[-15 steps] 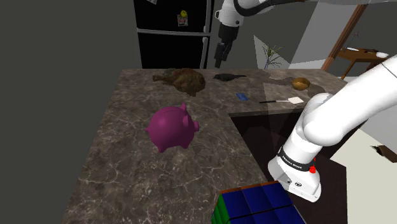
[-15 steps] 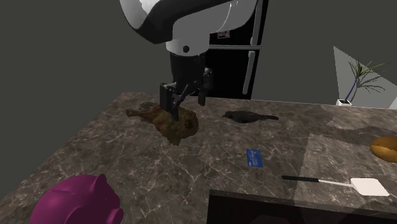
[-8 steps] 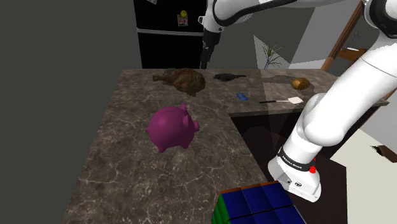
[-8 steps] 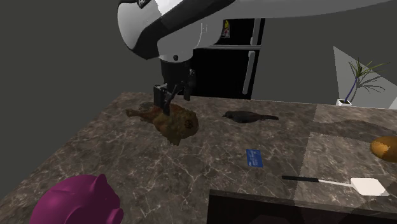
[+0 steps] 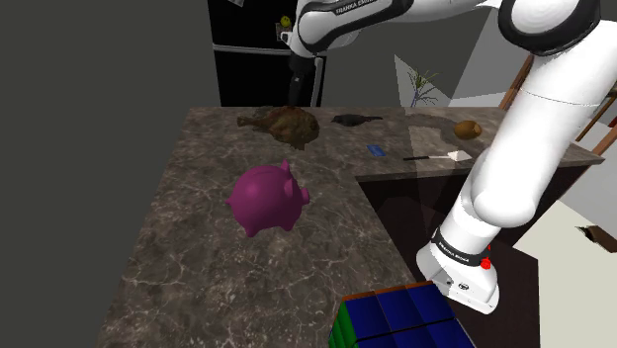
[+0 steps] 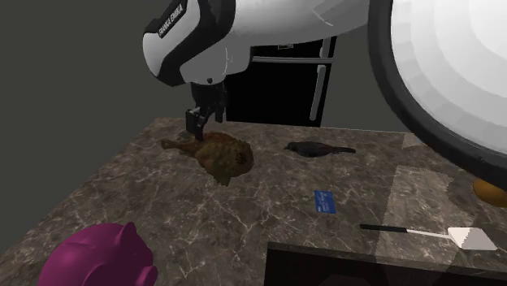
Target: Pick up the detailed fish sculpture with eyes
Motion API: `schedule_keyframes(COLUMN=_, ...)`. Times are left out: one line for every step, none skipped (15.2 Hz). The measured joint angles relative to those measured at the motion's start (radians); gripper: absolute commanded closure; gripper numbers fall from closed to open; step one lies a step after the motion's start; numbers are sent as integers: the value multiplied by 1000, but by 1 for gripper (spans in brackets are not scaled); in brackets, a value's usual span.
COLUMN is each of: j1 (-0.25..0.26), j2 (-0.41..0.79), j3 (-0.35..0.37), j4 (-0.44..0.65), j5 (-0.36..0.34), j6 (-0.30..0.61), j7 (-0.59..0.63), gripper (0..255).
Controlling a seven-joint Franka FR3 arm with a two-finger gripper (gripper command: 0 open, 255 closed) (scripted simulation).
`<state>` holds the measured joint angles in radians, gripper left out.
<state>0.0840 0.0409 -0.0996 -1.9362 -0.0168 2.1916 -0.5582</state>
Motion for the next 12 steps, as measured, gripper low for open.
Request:
schedule_keyframes(j1=0, j2=38, j3=1, j4=34, j5=7, j6=12, j7=-24, gripper=0)
schedule_keyframes(j1=0, j2=70, j3=3, j4=65, j5=13, j6=21, j7=-46, gripper=0)
schedule_keyframes(j1=0, j2=107, j3=6, j4=111, j5=19, j6=19, j7=-67, gripper=0)
schedule_keyframes(j1=0, j2=142, j3=10, j4=140, j5=24, j6=33, j7=-87, gripper=0)
schedule_keyframes(j1=0, j2=176, j3=15, j4=179, j5=28, j6=35, j7=-106, gripper=0)
schedule_keyframes(j1=1, j2=206, j3=20, j4=207, j5=31, j6=45, j7=-122, gripper=0)
schedule_keyframes(j1=1, j2=227, j3=23, j4=222, j5=33, j6=55, j7=-130, gripper=0)
schedule_keyframes(j1=0, j2=242, j3=24, j4=233, j5=36, j6=61, j7=-138, gripper=0)
schedule_keyframes(j1=-2, j2=251, j3=25, j4=231, j5=38, j6=73, j7=-143, gripper=0)
schedule_keyframes(j1=-3, j2=257, j3=25, j4=229, j5=39, j6=83, j7=-145, gripper=0)
schedule_keyframes(j1=-3, j2=261, j3=25, j4=221, j5=39, j6=94, j7=-146, gripper=0)
schedule_keyframes(j1=-3, j2=268, j3=26, j4=218, j5=39, j6=104, j7=-146, gripper=0)
